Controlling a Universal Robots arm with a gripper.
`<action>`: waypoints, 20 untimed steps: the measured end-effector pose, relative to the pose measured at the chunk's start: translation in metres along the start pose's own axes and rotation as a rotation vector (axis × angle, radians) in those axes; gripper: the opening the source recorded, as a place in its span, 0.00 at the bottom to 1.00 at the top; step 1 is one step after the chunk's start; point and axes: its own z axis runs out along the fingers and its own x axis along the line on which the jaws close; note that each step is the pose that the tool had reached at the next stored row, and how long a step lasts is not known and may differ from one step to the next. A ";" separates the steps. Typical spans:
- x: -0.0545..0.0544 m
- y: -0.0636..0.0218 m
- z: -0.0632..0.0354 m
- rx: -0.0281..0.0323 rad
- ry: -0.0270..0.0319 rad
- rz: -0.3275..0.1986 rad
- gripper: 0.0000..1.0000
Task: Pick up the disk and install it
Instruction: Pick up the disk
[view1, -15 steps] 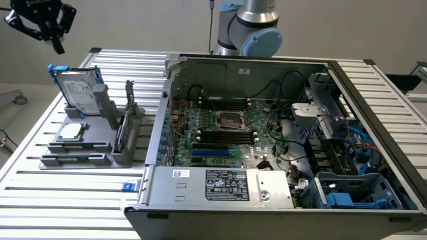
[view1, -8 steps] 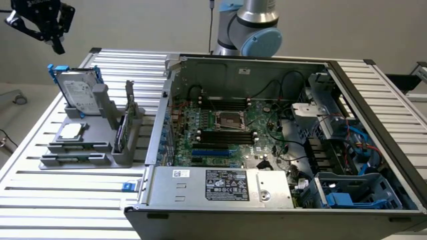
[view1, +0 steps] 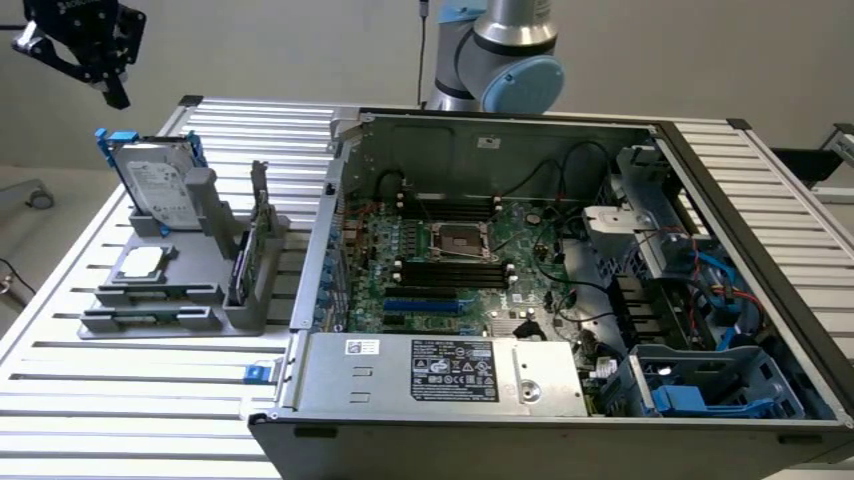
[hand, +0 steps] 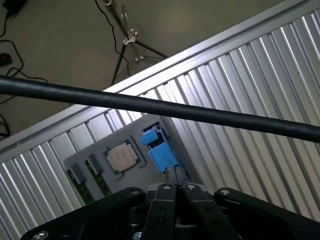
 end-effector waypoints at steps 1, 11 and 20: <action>0.000 0.0000 0.0000 0.0005 0.0007 -0.020 0.11; 0.000 0.0000 0.0000 0.0051 0.0069 -0.201 0.11; 0.000 0.0000 0.0000 0.0092 0.0124 -0.363 0.11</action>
